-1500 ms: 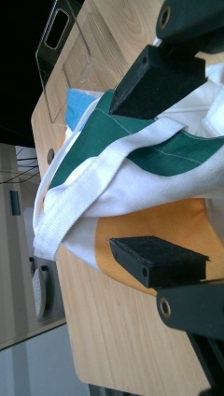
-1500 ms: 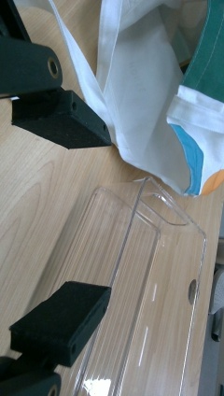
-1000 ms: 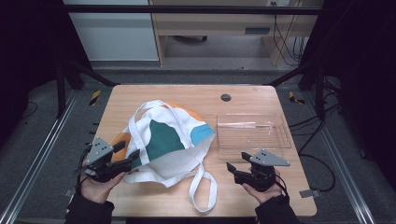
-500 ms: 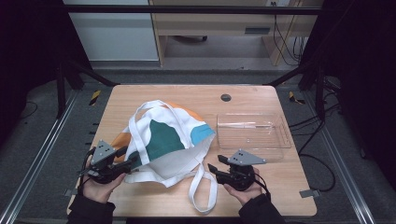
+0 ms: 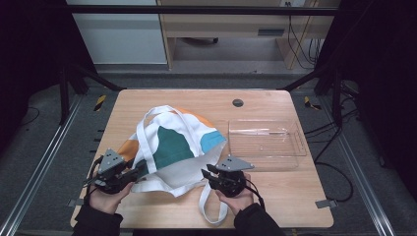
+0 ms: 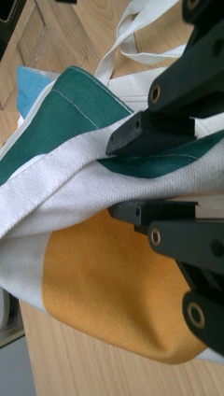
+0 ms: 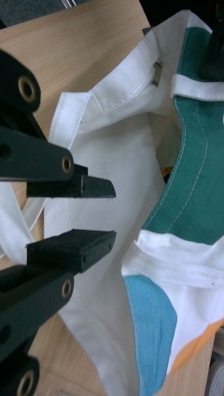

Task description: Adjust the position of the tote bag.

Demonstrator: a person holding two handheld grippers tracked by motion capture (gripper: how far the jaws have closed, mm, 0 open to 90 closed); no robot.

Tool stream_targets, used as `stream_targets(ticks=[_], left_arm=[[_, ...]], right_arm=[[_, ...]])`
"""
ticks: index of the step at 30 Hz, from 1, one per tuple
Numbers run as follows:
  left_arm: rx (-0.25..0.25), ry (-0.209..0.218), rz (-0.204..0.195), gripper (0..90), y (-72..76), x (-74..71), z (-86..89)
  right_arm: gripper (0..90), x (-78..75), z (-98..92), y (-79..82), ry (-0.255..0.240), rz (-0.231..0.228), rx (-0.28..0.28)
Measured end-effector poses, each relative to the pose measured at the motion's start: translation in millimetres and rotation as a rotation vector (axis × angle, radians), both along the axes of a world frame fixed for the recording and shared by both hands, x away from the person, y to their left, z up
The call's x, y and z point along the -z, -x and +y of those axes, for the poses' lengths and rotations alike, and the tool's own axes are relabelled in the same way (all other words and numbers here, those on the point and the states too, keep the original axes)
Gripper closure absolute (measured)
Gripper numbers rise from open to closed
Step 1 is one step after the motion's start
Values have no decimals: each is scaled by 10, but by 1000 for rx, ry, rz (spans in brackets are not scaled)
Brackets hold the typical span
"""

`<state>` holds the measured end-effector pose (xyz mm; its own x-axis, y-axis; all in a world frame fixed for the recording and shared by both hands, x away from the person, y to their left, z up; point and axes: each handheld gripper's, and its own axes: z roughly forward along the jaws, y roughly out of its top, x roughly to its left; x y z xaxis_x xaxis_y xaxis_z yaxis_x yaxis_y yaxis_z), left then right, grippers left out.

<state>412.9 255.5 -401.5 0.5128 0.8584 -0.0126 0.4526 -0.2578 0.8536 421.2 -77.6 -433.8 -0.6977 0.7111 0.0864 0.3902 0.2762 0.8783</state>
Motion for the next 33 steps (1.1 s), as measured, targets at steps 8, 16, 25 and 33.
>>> stream_targets(ticks=[8,16,25,33], left_arm=[[1,22,8,811,-14,-9,18],[8,30,-6,857,-13,-18,21],[10,38,-30,868,-6,-39,11],[12,53,-50,874,-4,-55,7]], right_arm=[[891,114,218,-61,40,-5,-16],[900,248,406,-135,91,-2,-21],[900,370,541,-223,114,4,-9],[900,497,628,-276,160,33,-8]])
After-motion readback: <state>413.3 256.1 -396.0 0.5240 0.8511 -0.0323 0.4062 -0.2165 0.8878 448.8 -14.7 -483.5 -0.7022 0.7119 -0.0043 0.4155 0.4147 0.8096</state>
